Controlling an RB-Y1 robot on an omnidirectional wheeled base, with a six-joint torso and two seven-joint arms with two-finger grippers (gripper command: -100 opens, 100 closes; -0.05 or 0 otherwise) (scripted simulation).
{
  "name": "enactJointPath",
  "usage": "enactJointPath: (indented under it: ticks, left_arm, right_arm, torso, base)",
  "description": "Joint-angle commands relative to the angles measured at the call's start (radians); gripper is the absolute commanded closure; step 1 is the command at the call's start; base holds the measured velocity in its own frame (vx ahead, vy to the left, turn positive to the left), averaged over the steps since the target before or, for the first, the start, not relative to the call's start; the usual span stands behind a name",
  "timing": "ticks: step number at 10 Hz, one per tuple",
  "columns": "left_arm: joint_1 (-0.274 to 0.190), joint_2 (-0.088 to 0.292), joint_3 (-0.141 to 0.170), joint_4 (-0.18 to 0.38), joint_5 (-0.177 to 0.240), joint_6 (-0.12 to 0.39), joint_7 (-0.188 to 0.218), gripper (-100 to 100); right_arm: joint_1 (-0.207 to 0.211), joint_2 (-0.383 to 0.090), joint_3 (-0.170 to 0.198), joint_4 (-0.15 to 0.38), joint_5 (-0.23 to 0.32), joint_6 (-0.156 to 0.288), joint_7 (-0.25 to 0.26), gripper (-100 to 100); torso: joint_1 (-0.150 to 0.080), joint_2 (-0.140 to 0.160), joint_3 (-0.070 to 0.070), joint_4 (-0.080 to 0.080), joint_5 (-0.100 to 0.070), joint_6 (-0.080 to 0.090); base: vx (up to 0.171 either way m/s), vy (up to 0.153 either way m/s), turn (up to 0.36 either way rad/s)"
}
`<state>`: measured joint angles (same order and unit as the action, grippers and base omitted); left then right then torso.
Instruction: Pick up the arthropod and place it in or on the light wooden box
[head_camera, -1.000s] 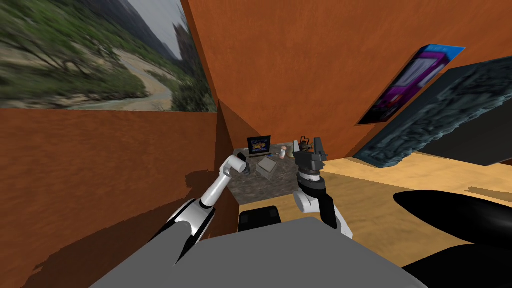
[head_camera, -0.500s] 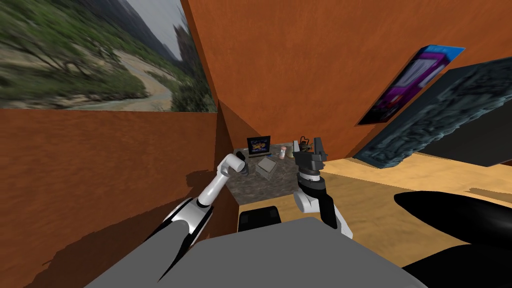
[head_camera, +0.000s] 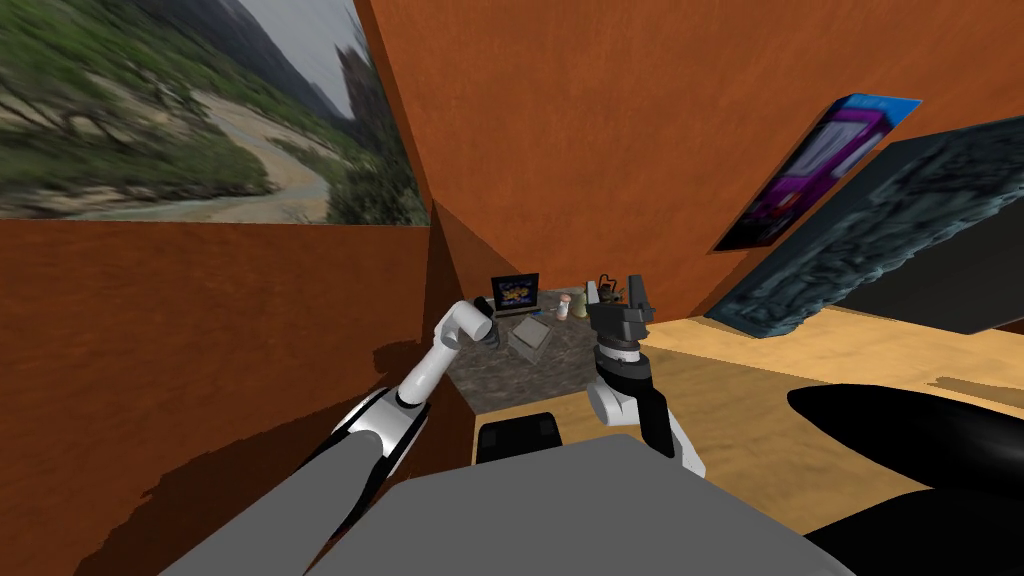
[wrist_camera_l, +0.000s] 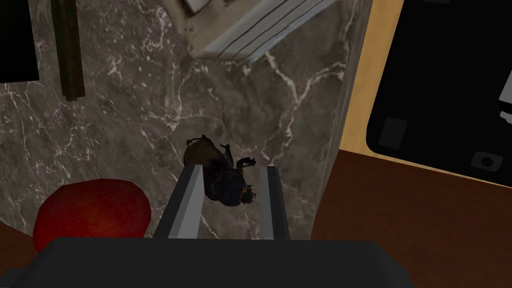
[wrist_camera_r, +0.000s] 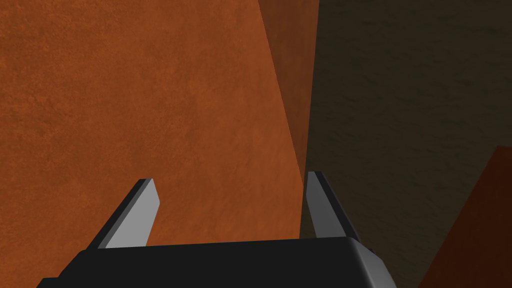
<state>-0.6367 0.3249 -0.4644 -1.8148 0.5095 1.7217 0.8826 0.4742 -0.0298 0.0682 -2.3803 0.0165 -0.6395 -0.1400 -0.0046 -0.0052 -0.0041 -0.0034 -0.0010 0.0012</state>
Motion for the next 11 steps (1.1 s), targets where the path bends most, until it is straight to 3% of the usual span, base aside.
enactJointPath:
  ticks: [1, 11]
  left_arm:
    - [-0.013, -0.005, -0.001, -0.021, 0.003, 0.014, 0.032, 100]
    - [-0.089, -0.067, -0.031, -0.125, 0.012, 0.103, 0.251, 100]
  right_arm:
    - [0.0, 0.0, 0.0, 0.0, 0.0, 0.0, 0.0, 0]
    - [0.0, 0.0, 0.0, 0.0, 0.0, 0.0, 0.0, 0]
  torso:
    - [0.0, 0.0, 0.0, 0.0, 0.0, 0.0]
    - [-0.002, -0.001, -0.001, -0.001, -0.001, 0.0]
  base:
    - [0.043, -0.051, -0.016]
    - [0.044, -0.075, -0.025]
